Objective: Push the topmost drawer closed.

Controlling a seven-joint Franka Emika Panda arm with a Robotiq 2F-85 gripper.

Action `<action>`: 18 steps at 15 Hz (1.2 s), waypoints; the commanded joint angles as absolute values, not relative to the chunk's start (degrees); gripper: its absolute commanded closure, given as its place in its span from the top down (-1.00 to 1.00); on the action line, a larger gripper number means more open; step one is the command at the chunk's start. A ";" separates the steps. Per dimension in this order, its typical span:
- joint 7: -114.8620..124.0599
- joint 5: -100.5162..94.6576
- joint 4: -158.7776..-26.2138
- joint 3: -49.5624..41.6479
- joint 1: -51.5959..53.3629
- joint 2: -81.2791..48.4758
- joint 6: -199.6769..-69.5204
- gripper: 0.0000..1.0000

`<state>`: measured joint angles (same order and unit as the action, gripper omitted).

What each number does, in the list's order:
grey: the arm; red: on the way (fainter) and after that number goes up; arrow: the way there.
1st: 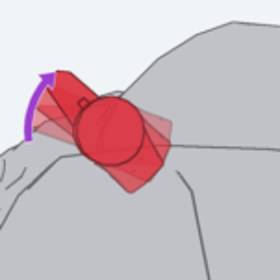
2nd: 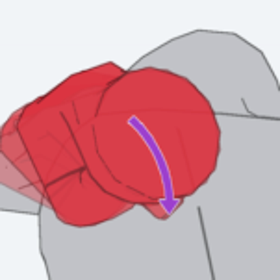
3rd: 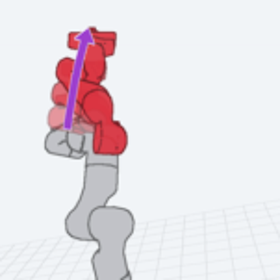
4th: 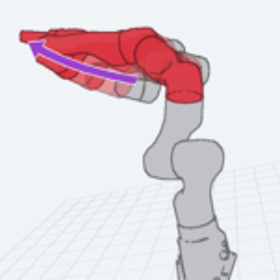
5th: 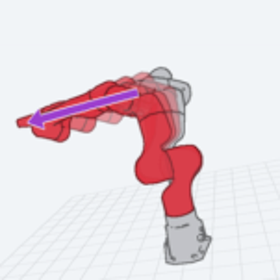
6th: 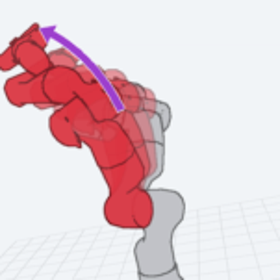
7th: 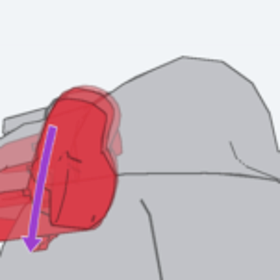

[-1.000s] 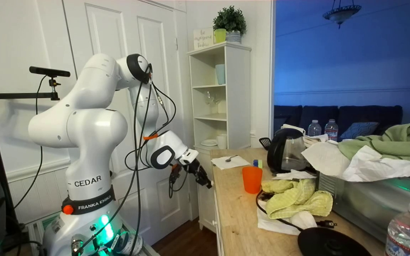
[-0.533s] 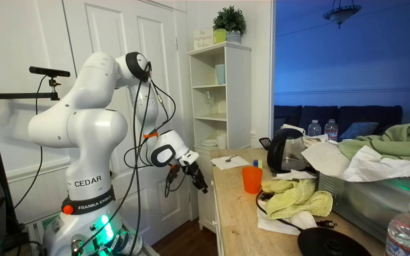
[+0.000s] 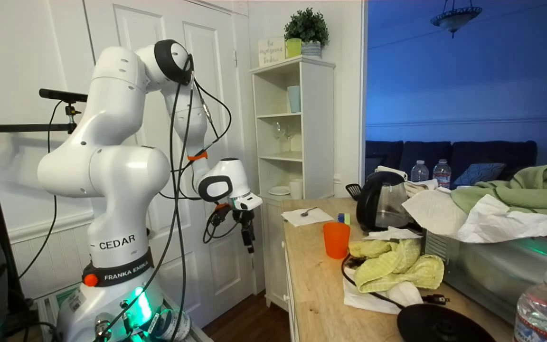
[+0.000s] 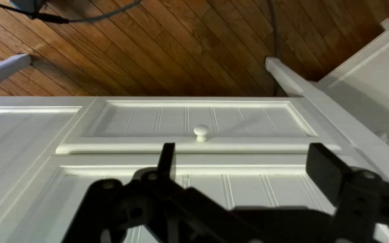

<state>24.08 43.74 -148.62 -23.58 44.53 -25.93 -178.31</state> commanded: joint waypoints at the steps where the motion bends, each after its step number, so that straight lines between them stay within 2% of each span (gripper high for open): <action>1: 21.55 39.87 -154.55 -29.12 47.94 -16.99 -172.77 1.00; 6: 21.78 27.48 -161.25 -46.33 59.78 -11.95 -175.60 1.00; 7: 18.87 28.86 -157.35 -49.02 61.44 -14.54 -174.32 1.00; 10: 12.06 27.46 -157.43 -58.16 67.14 -11.45 -174.56 1.00; 11: 16.06 29.07 -157.00 -53.60 64.30 -15.06 -174.68 1.00; 18: 15.56 29.10 -156.86 -53.99 64.61 -15.34 -174.64 1.00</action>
